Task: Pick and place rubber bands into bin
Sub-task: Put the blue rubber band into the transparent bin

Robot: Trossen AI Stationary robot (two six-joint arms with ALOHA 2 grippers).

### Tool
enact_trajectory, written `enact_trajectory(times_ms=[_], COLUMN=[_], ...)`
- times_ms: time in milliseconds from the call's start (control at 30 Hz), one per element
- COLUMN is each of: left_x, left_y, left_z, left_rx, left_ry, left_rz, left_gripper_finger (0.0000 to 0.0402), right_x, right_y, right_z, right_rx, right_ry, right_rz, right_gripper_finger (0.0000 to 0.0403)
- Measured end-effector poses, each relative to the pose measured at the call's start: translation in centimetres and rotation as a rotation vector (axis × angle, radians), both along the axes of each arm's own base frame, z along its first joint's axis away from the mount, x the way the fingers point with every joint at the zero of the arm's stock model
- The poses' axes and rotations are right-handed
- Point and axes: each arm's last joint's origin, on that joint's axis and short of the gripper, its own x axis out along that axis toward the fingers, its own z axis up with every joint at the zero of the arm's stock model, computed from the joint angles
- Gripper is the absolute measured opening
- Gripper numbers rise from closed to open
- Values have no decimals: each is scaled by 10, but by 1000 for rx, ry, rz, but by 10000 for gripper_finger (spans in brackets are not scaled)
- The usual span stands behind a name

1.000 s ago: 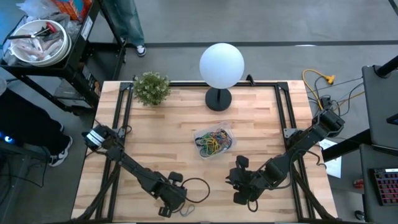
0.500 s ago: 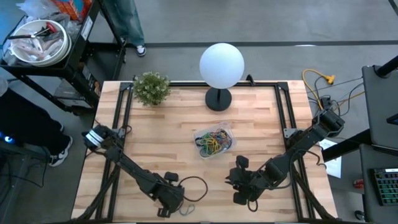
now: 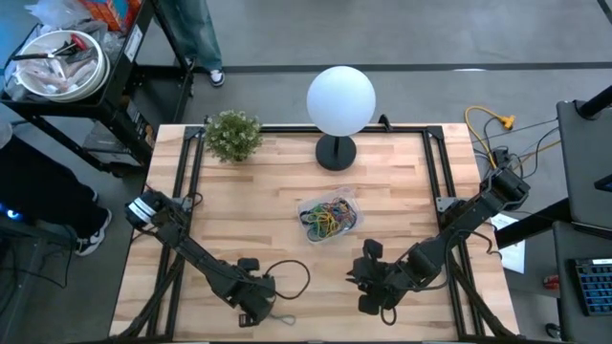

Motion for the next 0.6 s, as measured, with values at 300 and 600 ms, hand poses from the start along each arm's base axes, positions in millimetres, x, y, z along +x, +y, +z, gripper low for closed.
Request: enact_trajectory(times_ms=[300, 600], left_x=[0, 4], left_y=[0, -2], left_z=[0, 12], left_rx=[3, -10], left_ry=[-2, -39], left_rz=[5, 5], left_gripper_finger=[46, 2], right_x=[0, 0], right_y=[0, 0], right_z=[0, 0], right_rx=[2, 2], right_ry=[0, 0], right_rz=[-2, 0], right_gripper_finger=[59, 59])
